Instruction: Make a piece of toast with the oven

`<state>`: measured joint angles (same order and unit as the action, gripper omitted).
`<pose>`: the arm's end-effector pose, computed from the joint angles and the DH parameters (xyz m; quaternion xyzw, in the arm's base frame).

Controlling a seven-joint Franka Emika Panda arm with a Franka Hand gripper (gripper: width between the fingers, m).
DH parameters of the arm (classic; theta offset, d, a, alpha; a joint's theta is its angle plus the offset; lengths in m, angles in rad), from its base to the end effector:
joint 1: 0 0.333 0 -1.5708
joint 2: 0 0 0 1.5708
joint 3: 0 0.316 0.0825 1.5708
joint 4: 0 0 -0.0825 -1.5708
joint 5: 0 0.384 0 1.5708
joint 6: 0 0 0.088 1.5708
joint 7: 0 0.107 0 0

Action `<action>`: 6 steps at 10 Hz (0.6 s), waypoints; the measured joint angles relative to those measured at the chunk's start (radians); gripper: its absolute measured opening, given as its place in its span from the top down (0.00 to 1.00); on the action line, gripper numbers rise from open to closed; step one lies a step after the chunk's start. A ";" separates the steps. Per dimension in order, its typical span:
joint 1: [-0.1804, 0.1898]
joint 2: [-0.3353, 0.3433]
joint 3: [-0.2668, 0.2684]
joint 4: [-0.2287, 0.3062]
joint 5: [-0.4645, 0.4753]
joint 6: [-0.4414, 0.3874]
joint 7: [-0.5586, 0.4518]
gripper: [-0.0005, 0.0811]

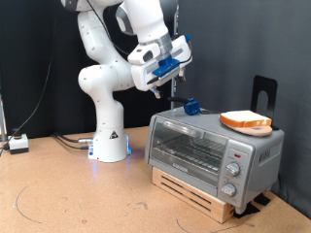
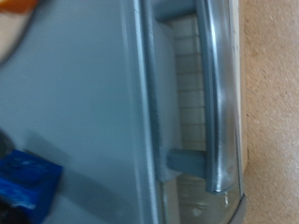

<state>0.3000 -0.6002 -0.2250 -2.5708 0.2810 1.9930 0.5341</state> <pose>0.3658 0.0426 0.4609 -0.9466 0.2603 0.0590 0.1809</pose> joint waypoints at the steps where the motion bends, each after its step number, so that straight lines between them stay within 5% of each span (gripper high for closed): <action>1: -0.001 0.023 0.001 -0.013 -0.017 0.004 0.000 0.00; 4: -0.013 0.082 0.016 -0.022 -0.057 0.020 0.030 0.00; 6: -0.007 0.076 -0.001 -0.032 -0.025 0.021 -0.049 0.00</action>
<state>0.2926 -0.5239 -0.2262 -2.6023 0.2558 2.0138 0.4855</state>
